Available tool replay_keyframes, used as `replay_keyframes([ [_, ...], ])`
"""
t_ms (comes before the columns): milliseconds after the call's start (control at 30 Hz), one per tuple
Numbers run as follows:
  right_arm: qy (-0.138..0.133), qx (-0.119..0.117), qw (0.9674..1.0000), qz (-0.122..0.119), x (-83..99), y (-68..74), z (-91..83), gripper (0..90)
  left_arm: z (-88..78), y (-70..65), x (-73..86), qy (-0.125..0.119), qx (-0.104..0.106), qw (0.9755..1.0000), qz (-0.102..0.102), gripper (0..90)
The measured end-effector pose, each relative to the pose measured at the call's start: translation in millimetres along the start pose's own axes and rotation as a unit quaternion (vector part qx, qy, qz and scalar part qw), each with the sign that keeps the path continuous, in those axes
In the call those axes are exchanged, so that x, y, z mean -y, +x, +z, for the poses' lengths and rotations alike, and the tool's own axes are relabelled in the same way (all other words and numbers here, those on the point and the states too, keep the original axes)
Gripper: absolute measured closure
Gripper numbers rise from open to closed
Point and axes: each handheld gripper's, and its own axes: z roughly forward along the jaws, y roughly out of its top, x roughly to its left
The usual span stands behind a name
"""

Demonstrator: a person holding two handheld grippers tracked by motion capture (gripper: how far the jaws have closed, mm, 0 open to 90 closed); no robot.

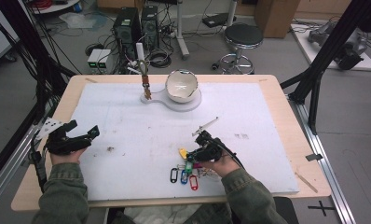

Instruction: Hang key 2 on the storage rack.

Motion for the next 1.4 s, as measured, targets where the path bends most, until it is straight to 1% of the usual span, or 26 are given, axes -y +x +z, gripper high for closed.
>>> replay_keyframes([
  [133,0.002,-0.004,1.0000,-0.001,0.5,-0.6,-1.1,87.3,0.0,0.2,0.0,0.000,0.000,1.0000,0.000,1.7],
  [167,0.003,-0.001,1.0000,0.002,0.7,0.5,-1.7,87.4,0.1,0.1,0.0,0.000,0.000,1.0000,0.000,1.7],
  [200,-0.001,0.007,1.0000,-0.006,1.0,0.6,-2.4,87.5,0.1,0.0,0.0,0.000,0.000,1.0000,0.000,1.7],
  [233,-0.003,0.009,0.9999,-0.009,1.0,0.7,-2.8,87.5,0.1,-0.1,0.0,0.000,0.000,1.0000,0.000,1.7],
  [267,-0.003,0.011,0.9999,-0.003,1.3,1.7,-3.5,87.5,0.1,-0.2,0.1,0.000,0.000,1.0000,-0.001,1.7],
  [333,-0.006,0.009,0.9999,-0.006,1.6,1.9,-4.3,87.6,-0.2,-0.4,-0.1,0.000,0.001,1.0000,0.000,1.7],
  [367,-0.011,0.013,0.9998,-0.006,1.9,2.2,-4.6,87.6,-0.2,-0.6,-0.1,-0.002,0.001,1.0000,0.001,1.7],
  [400,-0.010,0.008,0.9999,-0.002,2.1,2.5,-5.9,87.6,-0.3,-0.6,-0.1,-0.001,0.001,1.0000,0.001,1.7],
  [500,-0.015,0.008,0.9999,0.003,2.4,2.6,-8.9,87.7,-0.1,-0.8,0.0,0.000,0.000,1.0000,0.001,1.7],
  [633,-0.024,0.003,0.9997,0.000,2.3,2.9,-16.2,87.7,-0.2,-1.4,0.0,0.000,0.001,1.0000,0.003,1.7],
  [667,-0.030,0.003,0.9995,-0.004,2.3,2.8,-18.3,87.7,-0.1,-1.6,0.1,0.001,0.000,1.0000,0.003,1.7],
  [733,-0.042,0.000,0.9991,0.002,2.2,1.9,-22.0,87.7,0.1,-2.0,0.2,0.000,0.000,1.0000,0.004,1.7],
  [900,-0.063,0.002,0.9980,0.008,2.5,0.6,-31.9,87.7,0.6,-3.5,0.6,0.005,-0.003,1.0000,0.008,1.7],
  [1033,-0.076,0.001,0.9970,0.008,1.7,0.8,-40.7,87.7,0.9,-4.1,0.6,0.006,-0.003,0.9999,0.009,1.7],
  [1133,-0.097,0.000,0.9953,0.002,0.1,2.6,-48.9,87.7,0.7,-4.5,0.6,0.005,-0.003,1.0000,0.007,1.7],
  [1167,-0.101,-0.003,0.9949,0.003,-0.6,3.9,-51.2,87.6,0.5,-4.5,0.5,0.004,-0.003,1.0000,0.007,1.7],
  [1300,-0.113,0.005,0.9935,-0.005,-4.4,7.7,-58.7,87.7,0.4,-4.7,0.5,0.004,-0.002,1.0000,0.007,1.7],
  [1333,-0.117,0.003,0.9932,-0.002,-5.7,8.3,-60.5,87.7,0.5,-4.9,0.5,0.004,-0.002,1.0000,0.006,1.7],
  [1400,-0.125,0.006,0.9921,-0.004,-8.8,8.8,-64.3,87.7,0.3,-5.2,0.6,0.005,-0.002,1.0000,0.007,1.7],
])
